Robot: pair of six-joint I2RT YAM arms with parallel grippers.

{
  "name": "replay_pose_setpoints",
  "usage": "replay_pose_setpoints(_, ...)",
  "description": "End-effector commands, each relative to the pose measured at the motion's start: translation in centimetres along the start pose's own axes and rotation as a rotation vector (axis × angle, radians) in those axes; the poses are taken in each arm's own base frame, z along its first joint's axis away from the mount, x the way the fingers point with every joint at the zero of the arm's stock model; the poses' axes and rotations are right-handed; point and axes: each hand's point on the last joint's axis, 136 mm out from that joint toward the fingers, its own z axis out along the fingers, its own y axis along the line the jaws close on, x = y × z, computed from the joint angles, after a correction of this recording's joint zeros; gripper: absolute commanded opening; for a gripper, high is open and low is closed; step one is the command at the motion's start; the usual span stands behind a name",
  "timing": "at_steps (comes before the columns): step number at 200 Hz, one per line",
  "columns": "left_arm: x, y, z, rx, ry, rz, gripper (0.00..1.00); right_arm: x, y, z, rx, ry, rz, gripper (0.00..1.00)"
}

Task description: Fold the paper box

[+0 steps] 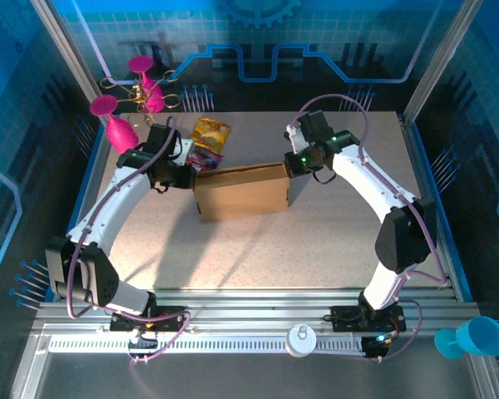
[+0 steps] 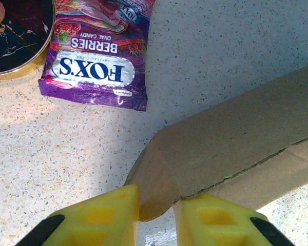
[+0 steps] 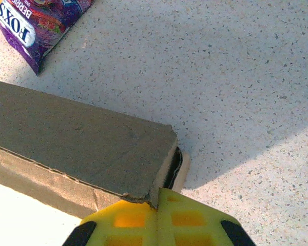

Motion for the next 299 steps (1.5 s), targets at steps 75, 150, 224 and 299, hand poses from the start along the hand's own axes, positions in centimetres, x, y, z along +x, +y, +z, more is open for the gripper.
replay_pose_setpoints(75, 0.1, -0.6, -1.0, 0.026, 0.039, -0.137, 0.05, 1.0, -0.3, 0.2, -0.001, 0.061, 0.009, 0.0)
replay_pose_setpoints(150, 0.5, -1.9, -1.5, 0.089, 0.137, -0.335, 0.05, 1.1, -0.1, 0.1, 0.009, 0.059, 0.005, 0.0)
replay_pose_setpoints(224, -0.3, -2.8, -1.8, 0.127, 0.199, -0.424, 0.08, 1.3, 0.1, 0.2, 0.017, 0.06, -0.001, 0.0)
replay_pose_setpoints(299, -0.9, -3.5, -2.8, 0.174, 0.275, -0.462, 0.08, 1.2, -0.2, 0.0, 0.031, 0.053, -0.005, 0.0)
